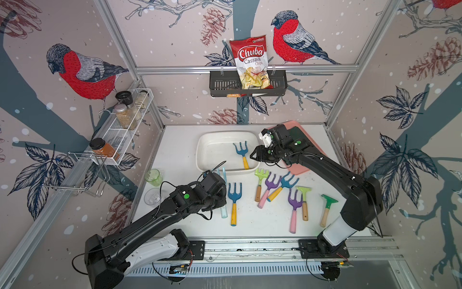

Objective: Put the rake into the storage box
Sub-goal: Pick up the rake at the center of the board.

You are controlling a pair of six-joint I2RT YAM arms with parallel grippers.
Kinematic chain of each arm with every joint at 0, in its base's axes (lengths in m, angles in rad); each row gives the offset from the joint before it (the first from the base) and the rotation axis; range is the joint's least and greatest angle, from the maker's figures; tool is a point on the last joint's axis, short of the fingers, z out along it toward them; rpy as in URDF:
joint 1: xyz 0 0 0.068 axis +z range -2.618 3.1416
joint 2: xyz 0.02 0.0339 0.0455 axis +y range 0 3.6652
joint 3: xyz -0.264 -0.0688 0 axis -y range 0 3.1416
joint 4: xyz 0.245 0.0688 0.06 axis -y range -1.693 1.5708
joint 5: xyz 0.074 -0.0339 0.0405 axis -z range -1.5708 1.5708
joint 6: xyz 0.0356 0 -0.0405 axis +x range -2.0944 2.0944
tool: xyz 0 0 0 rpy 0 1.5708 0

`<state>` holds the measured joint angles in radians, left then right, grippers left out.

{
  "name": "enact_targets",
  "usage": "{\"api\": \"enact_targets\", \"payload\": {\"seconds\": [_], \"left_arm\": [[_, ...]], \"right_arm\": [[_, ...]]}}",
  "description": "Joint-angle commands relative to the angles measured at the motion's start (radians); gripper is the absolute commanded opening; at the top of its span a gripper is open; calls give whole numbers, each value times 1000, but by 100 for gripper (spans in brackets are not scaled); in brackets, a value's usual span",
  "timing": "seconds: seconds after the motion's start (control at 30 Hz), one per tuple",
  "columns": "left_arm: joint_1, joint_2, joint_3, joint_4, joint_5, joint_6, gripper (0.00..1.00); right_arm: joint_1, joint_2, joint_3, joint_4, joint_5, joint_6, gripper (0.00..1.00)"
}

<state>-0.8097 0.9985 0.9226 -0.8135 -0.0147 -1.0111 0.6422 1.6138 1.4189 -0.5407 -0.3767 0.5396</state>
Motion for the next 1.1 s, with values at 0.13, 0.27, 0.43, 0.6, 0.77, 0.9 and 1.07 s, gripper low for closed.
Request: {"api": "enact_targets", "payload": {"seconds": [0.13, 0.27, 0.43, 0.6, 0.77, 0.9, 1.07], "left_arm": [[137, 169, 195, 125, 143, 235, 0], [149, 244, 251, 159, 201, 268, 0], [149, 287, 269, 188, 232, 271, 0], [149, 292, 273, 209, 237, 266, 0], [149, 305, 278, 223, 240, 264, 0], [150, 318, 279, 241, 239, 264, 0], [164, 328, 280, 251, 242, 269, 6]], "right_arm": [[27, -28, -25, 227, -70, 124, 52], [29, -10, -18, 283, -117, 146, 52], [36, 38, 12, 292, -136, 152, 49], [35, 58, 23, 299, -146, 150, 39], [37, 72, 31, 316, -175, 157, 29], [39, 74, 17, 346, -188, 177, 12], [29, 79, 9, 370, -183, 192, 3]]}}
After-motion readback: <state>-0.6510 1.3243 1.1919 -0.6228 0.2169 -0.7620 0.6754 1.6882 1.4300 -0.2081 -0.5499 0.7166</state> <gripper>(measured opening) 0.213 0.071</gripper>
